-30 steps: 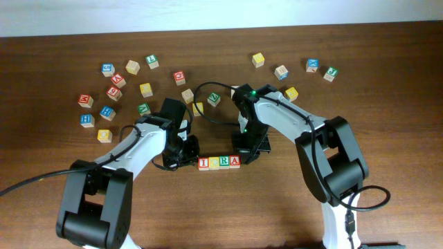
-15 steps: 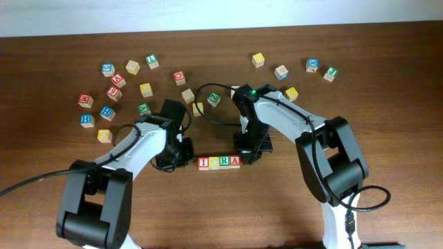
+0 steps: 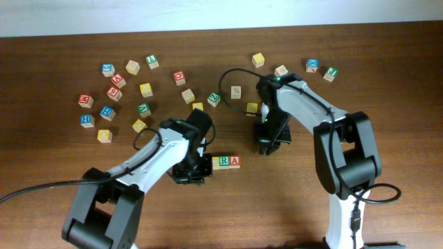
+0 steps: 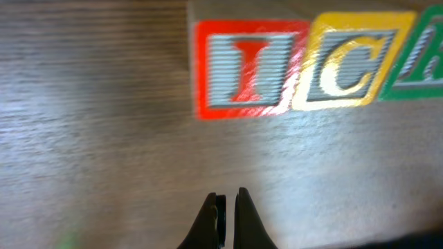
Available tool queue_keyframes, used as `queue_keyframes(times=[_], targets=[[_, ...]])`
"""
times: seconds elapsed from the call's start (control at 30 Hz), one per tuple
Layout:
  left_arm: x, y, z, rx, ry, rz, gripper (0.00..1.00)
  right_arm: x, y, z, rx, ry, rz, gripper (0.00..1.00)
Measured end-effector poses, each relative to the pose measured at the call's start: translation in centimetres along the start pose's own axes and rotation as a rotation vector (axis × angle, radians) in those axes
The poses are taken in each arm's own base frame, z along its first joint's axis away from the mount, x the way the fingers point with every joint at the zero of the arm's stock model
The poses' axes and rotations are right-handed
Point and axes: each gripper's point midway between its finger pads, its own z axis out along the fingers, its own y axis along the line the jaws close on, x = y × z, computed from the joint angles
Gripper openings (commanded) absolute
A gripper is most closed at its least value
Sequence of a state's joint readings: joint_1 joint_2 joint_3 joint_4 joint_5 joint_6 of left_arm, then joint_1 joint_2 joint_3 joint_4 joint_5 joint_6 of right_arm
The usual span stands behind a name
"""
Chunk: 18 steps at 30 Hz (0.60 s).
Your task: Spell out ICRA
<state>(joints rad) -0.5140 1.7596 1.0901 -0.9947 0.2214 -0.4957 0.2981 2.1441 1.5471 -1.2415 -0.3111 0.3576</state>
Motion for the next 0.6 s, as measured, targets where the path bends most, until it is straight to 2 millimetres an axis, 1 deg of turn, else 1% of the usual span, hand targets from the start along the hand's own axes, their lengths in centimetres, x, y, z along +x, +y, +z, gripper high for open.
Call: queue_keyframes(times=[0.1,0.17,0.23,0.3,0.43,0.6], targets=[[-0.5,-1.4,0.4,-0.014,-0.059,0.017,0.0,-0.4,0.1,-1.3,-0.009,-0.012,-0.009,0.07],[-1.0,-2.2,0.5,-0.028,-0.105,0.022,0.0,-0.3,0.4,-2.4,-0.008,-0.01,-0.022,0.07],[-1.5,-2.3,0.5,-0.043,-0.141,0.01,0.0,-0.3,0.7,-3.5,-0.009,-0.016,-0.039,0.07],[-2.0,-2.1,0.4,-0.057,-0.166,-0.004,0.0,-0.4,1.0,-4.1,-0.013,-0.028,-0.048,0.07],[-2.9,-1.9,0.4,-0.073,-0.205,-0.008,0.0,-0.6,0.8,-4.1,0.001,-0.034,-0.048,0.09],[-2.6,-1.9,1.9,-0.103,-0.172,0.004,0.0,-0.9,-0.1,-4.3,0.013,-0.044,-0.035,0.09]])
